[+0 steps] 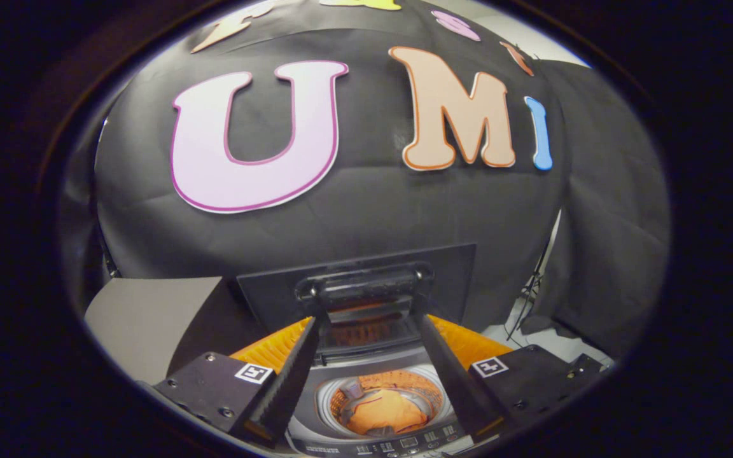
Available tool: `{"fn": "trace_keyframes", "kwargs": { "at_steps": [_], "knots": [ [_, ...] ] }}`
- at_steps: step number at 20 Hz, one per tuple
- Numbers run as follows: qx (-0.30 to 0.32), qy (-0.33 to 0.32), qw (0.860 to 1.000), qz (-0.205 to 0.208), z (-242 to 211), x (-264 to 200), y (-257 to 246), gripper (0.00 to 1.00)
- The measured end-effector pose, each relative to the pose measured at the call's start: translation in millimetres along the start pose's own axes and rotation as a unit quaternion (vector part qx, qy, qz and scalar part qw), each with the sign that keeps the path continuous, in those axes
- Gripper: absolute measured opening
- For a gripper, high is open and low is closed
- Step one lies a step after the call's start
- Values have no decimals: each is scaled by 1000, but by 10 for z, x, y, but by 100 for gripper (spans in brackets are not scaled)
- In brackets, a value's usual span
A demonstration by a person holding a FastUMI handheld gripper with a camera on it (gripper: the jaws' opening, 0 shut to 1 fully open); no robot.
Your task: Put the clothes into the washing machine and then close the washing machine lid.
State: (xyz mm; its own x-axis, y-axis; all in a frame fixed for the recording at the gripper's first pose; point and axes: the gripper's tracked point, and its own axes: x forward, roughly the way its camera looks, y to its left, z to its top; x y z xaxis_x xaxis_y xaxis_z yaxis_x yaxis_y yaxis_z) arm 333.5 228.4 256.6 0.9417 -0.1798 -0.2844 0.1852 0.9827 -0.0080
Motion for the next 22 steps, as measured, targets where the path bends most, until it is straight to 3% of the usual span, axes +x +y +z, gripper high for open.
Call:
{"fn": "trace_keyframes", "kwargs": {
  "at_steps": [9, 15, 19, 22],
  "knots": [
    [-31, -41, 999, 16, 690, 793, 446, 97],
    [-42, -4, 999, 1, 500, 1306, 412, 96],
    [-52, 30, 998, -6, 241, 1408, 326, 96],
    [-70, 17, 997, 8, 274, 1395, 318, 96]
  ]
}}
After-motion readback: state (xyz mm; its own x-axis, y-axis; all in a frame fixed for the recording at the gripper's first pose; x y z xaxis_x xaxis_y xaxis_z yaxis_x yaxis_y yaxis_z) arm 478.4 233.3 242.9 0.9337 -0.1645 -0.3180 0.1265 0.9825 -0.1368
